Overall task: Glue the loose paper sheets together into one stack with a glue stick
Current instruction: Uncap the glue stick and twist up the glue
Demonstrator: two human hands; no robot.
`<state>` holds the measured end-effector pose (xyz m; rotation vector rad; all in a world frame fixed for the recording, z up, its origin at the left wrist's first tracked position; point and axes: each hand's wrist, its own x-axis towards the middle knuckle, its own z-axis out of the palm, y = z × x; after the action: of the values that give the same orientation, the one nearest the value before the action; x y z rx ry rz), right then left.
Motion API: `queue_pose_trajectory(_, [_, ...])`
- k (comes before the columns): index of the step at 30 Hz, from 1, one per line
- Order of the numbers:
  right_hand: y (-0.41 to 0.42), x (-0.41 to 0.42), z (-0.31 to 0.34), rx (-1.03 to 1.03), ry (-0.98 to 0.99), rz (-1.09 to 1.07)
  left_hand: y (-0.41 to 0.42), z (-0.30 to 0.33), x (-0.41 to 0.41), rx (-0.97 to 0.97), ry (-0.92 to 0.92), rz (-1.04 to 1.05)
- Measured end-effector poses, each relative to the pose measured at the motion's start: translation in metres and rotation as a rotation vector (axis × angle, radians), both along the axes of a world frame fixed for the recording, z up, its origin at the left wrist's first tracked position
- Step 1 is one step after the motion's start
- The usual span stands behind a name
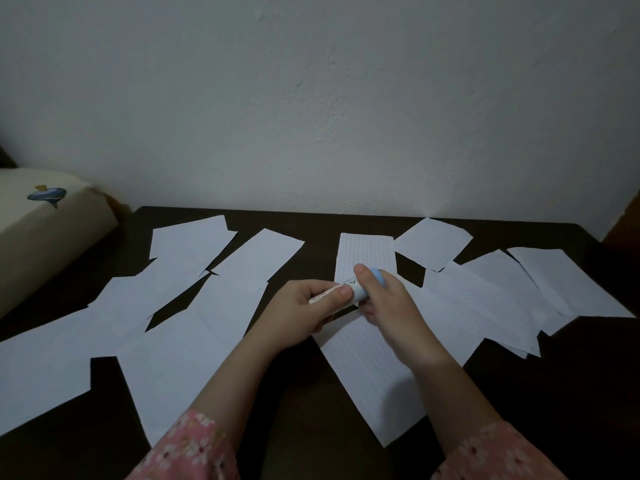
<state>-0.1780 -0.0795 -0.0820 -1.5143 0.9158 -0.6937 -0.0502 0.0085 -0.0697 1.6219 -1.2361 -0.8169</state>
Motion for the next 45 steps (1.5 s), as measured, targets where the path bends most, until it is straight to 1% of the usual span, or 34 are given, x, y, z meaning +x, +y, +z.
queue_pose_trajectory(5, [0.003, -0.005, 0.001, -0.043, -0.039, 0.021, 0.002, 0.005, 0.000, 0.038, 0.043, -0.014])
queue_pose_trajectory(8, [0.005, -0.007, 0.006, -0.057, -0.070, 0.050, 0.004, 0.009, 0.001, 0.086, 0.126, -0.037])
queue_pose_trajectory(10, [0.005, -0.008, 0.007, -0.080, -0.062, 0.021, 0.003, 0.009, 0.000, 0.096, 0.163, -0.054])
queue_pose_trajectory(15, [-0.002, -0.004, 0.004, -0.139, 0.062, -0.057, -0.001, -0.002, -0.003, -0.011, -0.001, 0.025])
queue_pose_trajectory(19, [0.000, -0.003, 0.000, -0.114, 0.083, -0.011, 0.004, -0.001, 0.002, -0.004, 0.020, -0.002])
queue_pose_trajectory(24, [0.004, -0.005, -0.001, -0.124, 0.013, 0.017, 0.006, 0.007, 0.004, 0.078, 0.124, -0.030])
queue_pose_trajectory(27, [0.005, -0.006, 0.002, -0.134, -0.025, 0.017, 0.006, 0.009, 0.004, 0.094, 0.150, -0.032])
queue_pose_trajectory(29, [0.004, -0.006, 0.003, -0.130, -0.018, -0.004, 0.005, 0.007, 0.003, 0.082, 0.124, -0.037])
queue_pose_trajectory(33, [0.002, -0.005, 0.003, -0.098, 0.064, -0.028, 0.007, 0.003, 0.005, 0.094, 0.034, -0.063])
queue_pose_trajectory(36, [0.004, -0.005, 0.002, -0.115, 0.080, 0.005, 0.008, 0.006, 0.009, 0.117, 0.041, -0.074])
queue_pose_trajectory(38, [0.005, -0.004, 0.001, -0.141, 0.062, -0.001, 0.009, 0.008, 0.009, 0.138, 0.067, -0.085])
queue_pose_trajectory(43, [0.008, -0.002, 0.000, -0.171, -0.007, -0.009, 0.011, 0.014, 0.013, 0.243, 0.255, -0.107])
queue_pose_trajectory(45, [0.008, -0.001, 0.001, -0.164, -0.034, -0.027, 0.010, 0.014, 0.012, 0.250, 0.271, -0.124])
